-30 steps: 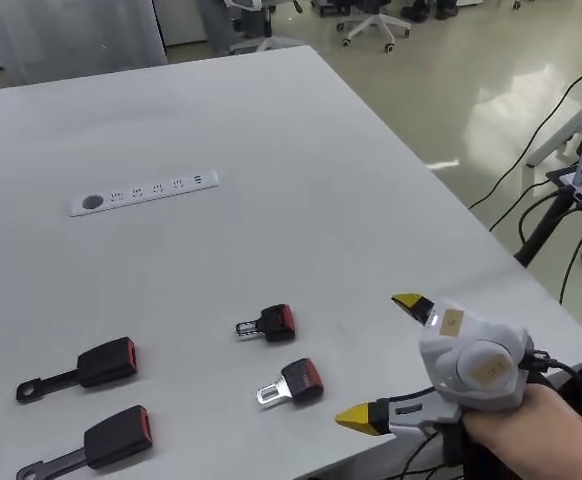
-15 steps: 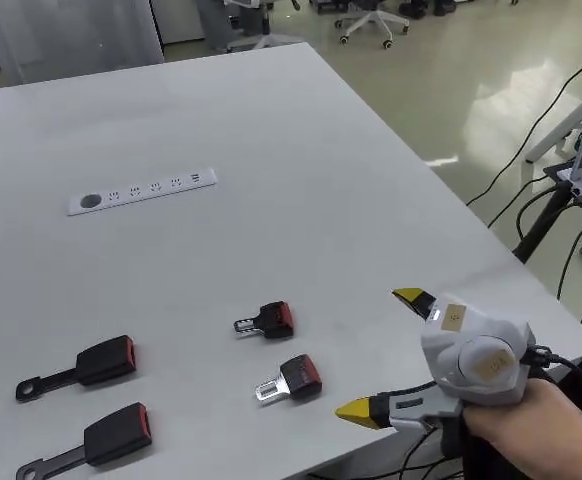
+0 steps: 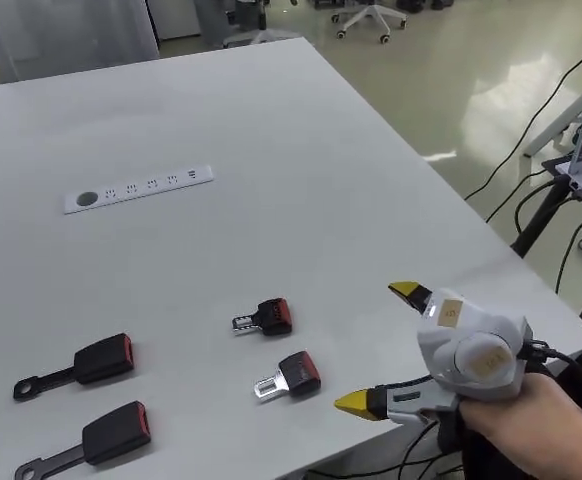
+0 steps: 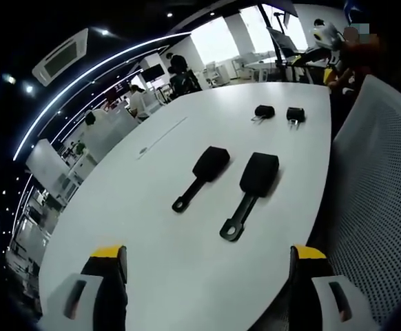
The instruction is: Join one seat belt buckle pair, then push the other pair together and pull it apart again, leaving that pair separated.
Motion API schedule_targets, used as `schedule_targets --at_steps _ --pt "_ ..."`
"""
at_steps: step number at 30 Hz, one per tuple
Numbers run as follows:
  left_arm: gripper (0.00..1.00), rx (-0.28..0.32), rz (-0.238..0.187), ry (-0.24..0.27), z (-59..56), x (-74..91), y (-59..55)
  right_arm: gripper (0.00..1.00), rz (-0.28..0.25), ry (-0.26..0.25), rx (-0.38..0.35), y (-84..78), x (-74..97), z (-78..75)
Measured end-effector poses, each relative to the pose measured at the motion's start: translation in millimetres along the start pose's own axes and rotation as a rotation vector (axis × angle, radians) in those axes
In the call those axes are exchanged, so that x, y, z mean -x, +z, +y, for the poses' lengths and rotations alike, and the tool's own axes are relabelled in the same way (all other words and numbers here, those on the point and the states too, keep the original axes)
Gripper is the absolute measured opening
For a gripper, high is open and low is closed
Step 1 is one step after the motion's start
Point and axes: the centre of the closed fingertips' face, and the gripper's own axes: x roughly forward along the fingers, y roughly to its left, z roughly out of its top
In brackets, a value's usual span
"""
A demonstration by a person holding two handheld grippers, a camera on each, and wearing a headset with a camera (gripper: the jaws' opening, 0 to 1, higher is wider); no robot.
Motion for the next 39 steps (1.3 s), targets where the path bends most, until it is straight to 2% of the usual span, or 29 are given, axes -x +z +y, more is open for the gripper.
schedule_targets --at_steps 5,11,15,19,23,24,27,30,31,33,34,35,37,38,39 --pt "1.0 -0.008 0.007 -0.007 -1.7 -0.2 -0.3 0.93 0.008 -0.001 0.002 -1.6 0.1 -2.0" --pt "1.0 0.0 0.022 -0.017 -1.6 -0.7 -4.4 0.84 0.015 0.006 0.022 1.8 -4.5 -1.9" --pt "0.99 0.002 0.027 -0.037 -3.9 -0.9 -5.4 0.8 0.017 0.017 0.04 7.4 -8.4 -1.7" --pt "0.98 0.002 0.04 -0.078 -9.6 -1.2 -7.4 0.76 0.026 0.043 0.035 8.2 -13.9 -1.1" --pt "0.95 -0.016 0.061 -0.131 -16.2 -1.3 -10.3 0.74 0.04 0.086 0.052 7.6 -21.2 6.2" --pt "0.95 -0.033 0.062 -0.138 -15.6 -2.8 -8.5 0.73 0.042 0.103 0.065 7.8 -24.0 9.2" --pt "0.9 -0.036 0.082 -0.187 -16.9 -10.3 -5.7 0.67 0.056 0.157 0.118 8.4 -31.0 18.4" --pt "0.81 0.004 0.082 -0.249 -23.9 -19.7 4.4 0.62 0.064 0.191 0.158 9.0 -39.5 23.5" --pt "0.8 0.0 0.077 -0.246 -23.0 -22.7 7.6 0.61 0.067 0.204 0.174 8.7 -43.1 25.0" --pt "0.79 -0.015 0.07 -0.273 -28.7 -30.9 15.0 0.58 0.083 0.242 0.199 5.6 -50.3 30.6" --pt "0.76 -0.021 0.074 -0.297 -33.0 -35.5 18.2 0.58 0.081 0.244 0.21 5.4 -51.8 31.0" --pt "0.73 -0.031 0.075 -0.313 -35.8 -38.8 20.0 0.57 0.078 0.259 0.251 4.2 -56.5 33.6" --pt "0.62 -0.018 0.108 -0.377 -47.0 -44.7 20.5 0.55 0.095 0.286 0.246 -0.9 -63.4 39.4" --pt "0.59 -0.003 0.119 -0.378 -46.6 -52.4 20.5 0.53 0.093 0.307 0.255 -1.9 -67.4 43.5" --pt "0.59 -0.011 0.111 -0.367 -45.3 -57.3 22.9 0.51 0.101 0.322 0.26 -4.1 -69.4 46.4"
